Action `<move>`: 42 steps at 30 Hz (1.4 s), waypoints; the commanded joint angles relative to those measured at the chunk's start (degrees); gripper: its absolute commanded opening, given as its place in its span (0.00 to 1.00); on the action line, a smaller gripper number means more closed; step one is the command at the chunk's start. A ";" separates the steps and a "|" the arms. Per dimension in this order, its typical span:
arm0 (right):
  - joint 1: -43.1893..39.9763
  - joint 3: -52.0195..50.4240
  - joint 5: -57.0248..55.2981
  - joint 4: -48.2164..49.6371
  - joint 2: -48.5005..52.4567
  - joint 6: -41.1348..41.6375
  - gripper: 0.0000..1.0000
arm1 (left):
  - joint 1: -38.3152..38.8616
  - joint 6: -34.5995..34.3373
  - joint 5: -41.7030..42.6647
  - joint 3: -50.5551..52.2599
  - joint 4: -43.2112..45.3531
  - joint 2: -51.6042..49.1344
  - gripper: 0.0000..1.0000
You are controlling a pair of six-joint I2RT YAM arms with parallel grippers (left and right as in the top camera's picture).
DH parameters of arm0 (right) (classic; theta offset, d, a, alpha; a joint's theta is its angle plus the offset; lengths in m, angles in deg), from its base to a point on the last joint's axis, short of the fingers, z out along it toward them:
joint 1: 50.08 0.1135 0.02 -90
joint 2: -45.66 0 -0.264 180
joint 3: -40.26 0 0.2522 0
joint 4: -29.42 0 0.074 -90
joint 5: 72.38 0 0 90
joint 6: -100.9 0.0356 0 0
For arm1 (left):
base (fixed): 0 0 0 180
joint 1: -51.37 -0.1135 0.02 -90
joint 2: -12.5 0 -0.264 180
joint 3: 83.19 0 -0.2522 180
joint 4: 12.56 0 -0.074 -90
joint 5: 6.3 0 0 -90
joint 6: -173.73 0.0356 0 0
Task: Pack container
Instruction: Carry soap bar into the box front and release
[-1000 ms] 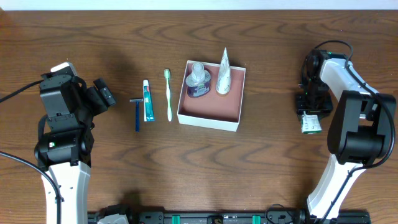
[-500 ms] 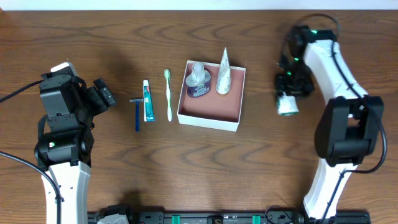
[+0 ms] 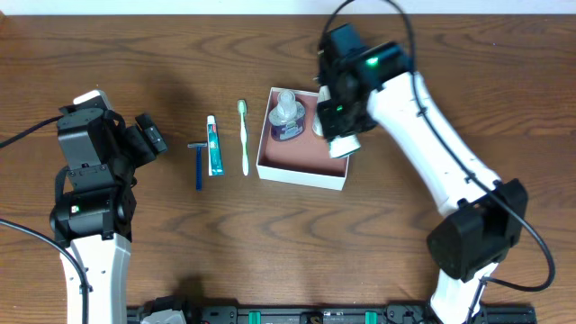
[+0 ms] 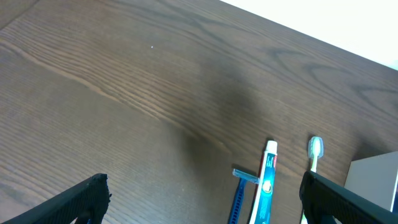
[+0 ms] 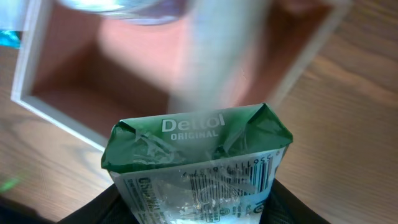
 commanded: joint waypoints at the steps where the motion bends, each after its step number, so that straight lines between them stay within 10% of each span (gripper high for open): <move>1: 3.63 0.52 -3.80 0.81 -0.24 7.65 0.27 | -0.24 0.98 -0.44 -1.31 0.02 -0.02 0.98; 22: 6.91 -6.69 -9.94 13.14 -0.42 9.25 0.59 | -0.24 0.98 -0.44 -1.31 0.02 0.00 0.98; 42: 5.88 -6.69 -10.29 5.64 -6.80 9.27 0.59 | -0.24 0.96 -0.42 -1.31 0.04 0.00 0.98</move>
